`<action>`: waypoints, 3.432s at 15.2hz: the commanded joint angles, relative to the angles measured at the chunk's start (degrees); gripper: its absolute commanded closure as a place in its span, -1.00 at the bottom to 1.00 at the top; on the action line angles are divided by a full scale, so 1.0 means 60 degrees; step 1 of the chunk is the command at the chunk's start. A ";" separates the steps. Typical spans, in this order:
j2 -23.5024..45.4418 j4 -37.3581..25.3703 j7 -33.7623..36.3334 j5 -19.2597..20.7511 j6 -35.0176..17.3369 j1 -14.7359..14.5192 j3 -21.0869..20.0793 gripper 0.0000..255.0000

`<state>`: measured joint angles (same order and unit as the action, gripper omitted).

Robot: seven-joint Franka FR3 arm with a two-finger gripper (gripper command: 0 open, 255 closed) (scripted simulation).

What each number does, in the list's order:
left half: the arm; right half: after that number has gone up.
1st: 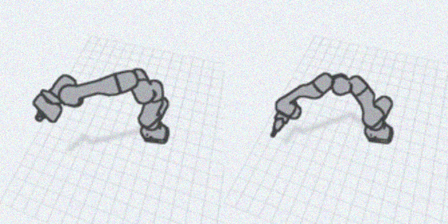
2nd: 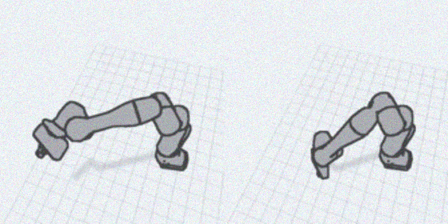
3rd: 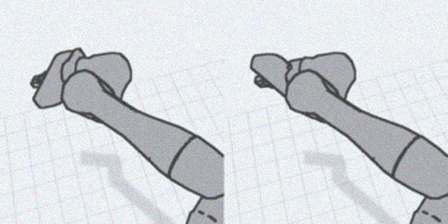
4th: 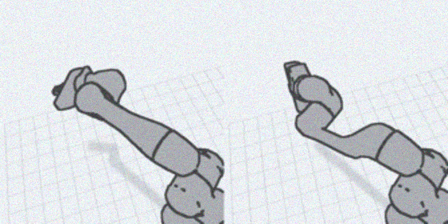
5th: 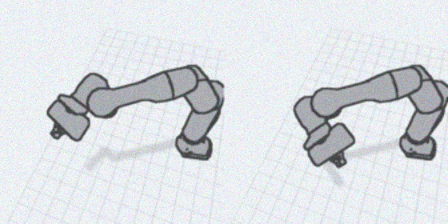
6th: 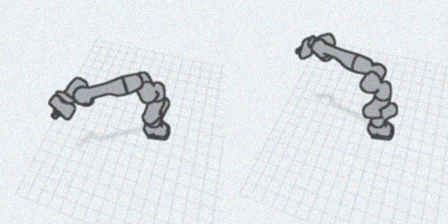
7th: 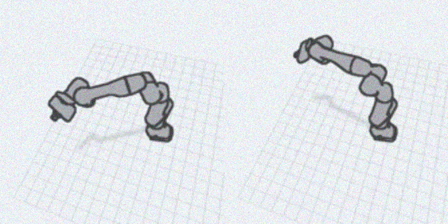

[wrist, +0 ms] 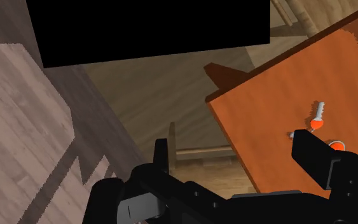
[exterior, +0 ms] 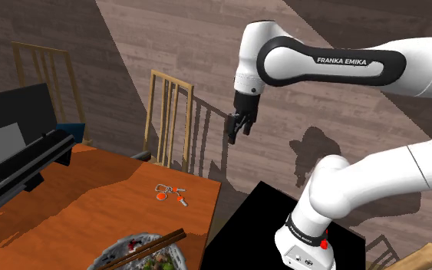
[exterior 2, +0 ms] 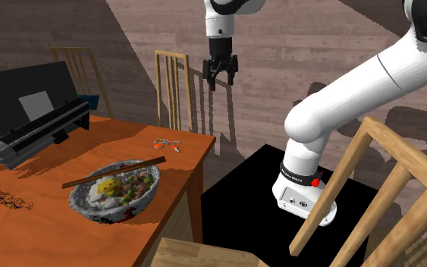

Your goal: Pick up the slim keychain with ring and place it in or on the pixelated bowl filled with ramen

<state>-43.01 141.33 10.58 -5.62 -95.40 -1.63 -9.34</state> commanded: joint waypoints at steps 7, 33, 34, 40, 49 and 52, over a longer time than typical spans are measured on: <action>0.1517 0.0589 0.0842 -0.0740 -0.2451 -0.0530 -0.1287 -1.00; 0.5626 0.0444 0.2615 -0.0205 -0.6783 -0.0679 -0.3303 -1.00; 0.5626 0.0444 0.2615 -0.0205 -0.6783 -0.0679 -0.3303 -1.00; 0.5618 0.0440 0.2634 -0.0210 -0.6772 -0.0690 -0.3315 1.00; 0.5122 0.0179 0.2444 -0.0417 -0.6047 -0.0751 -0.3177 1.00; 0.4854 -0.0007 0.2366 -0.0508 -0.5609 -0.0778 -0.3106 1.00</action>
<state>-13.23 141.54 24.96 -8.41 -129.95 -6.20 -28.13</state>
